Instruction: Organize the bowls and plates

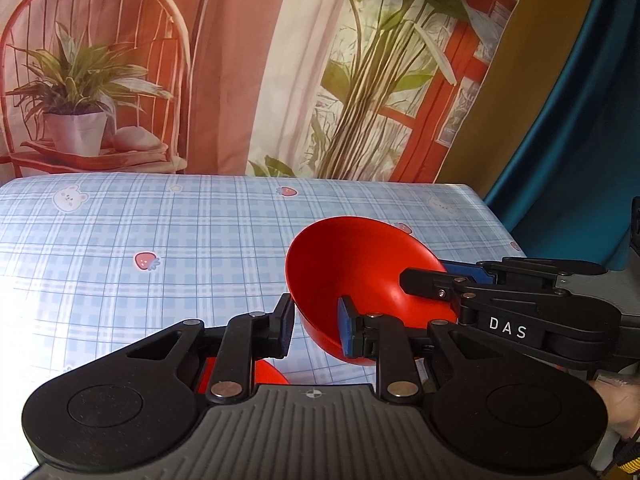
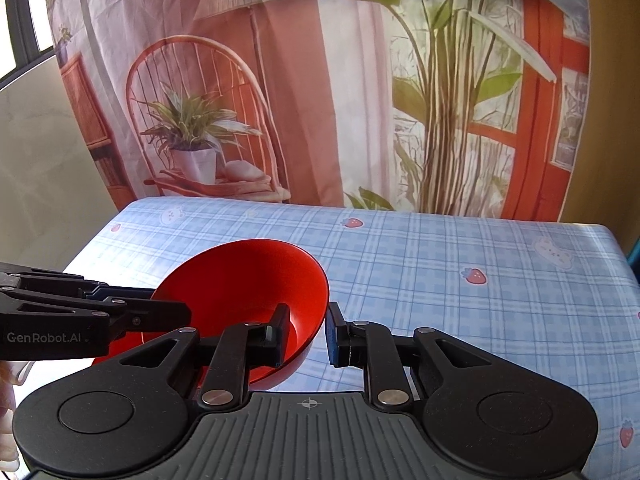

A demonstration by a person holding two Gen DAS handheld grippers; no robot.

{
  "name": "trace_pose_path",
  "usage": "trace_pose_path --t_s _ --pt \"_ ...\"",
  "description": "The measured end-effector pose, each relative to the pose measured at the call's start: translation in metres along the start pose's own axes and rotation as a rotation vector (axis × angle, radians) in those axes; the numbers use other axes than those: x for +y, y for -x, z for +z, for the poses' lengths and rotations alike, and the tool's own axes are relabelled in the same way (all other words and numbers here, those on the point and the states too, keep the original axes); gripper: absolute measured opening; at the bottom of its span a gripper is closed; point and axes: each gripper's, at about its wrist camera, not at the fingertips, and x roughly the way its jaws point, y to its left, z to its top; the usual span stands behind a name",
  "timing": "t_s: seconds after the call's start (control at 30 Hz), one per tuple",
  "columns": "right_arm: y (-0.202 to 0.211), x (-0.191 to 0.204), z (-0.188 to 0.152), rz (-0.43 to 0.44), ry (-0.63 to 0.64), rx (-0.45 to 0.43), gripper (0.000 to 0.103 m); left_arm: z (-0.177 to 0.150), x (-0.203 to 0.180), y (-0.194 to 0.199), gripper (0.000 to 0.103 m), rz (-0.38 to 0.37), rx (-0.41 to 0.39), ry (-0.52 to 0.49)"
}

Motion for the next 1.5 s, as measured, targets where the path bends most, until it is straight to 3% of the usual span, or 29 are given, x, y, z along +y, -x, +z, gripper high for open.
trace_pose_path --t_s 0.73,1.5 --pt "0.004 0.066 -0.022 0.054 0.073 0.037 0.018 -0.037 0.038 0.046 0.025 0.05 -0.01 0.086" --pt "-0.031 0.094 -0.042 0.066 0.103 0.111 0.018 -0.055 0.068 0.037 0.025 0.08 0.027 0.137"
